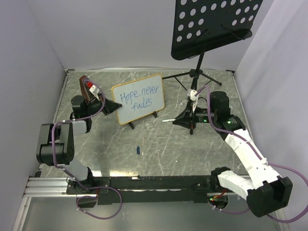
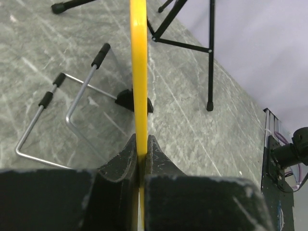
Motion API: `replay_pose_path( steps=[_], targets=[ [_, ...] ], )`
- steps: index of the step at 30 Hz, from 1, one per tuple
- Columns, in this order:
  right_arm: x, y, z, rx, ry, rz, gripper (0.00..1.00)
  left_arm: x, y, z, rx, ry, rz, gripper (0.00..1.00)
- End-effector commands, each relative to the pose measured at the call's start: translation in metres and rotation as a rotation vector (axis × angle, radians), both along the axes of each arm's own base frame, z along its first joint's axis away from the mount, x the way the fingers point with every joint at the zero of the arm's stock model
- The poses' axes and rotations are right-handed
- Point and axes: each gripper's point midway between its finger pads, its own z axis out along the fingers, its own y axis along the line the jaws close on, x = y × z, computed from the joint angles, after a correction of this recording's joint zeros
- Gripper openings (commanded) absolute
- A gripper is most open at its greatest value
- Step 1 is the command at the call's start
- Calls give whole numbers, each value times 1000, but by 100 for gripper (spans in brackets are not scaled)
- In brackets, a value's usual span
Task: Write a sentence on the whiteboard
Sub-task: Place the whiteboard on the whiteboard stand.
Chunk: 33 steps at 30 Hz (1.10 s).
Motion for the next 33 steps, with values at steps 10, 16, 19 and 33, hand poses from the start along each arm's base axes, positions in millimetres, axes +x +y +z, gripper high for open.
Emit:
replay_pose_path(
  steps=[10,16,19,33],
  targets=[
    [-4,1,10,26,-46,37,0,24,22,-13,19,6,43,11],
    [-6,2,11,31,-47,49,0,25,27,-27,72,78,71,22],
    [-8,2,12,35,-47,52,0,25,29,-34,107,106,77,23],
    [-9,2,14,39,-51,52,0,41,39,-42,226,127,82,14]
  ],
)
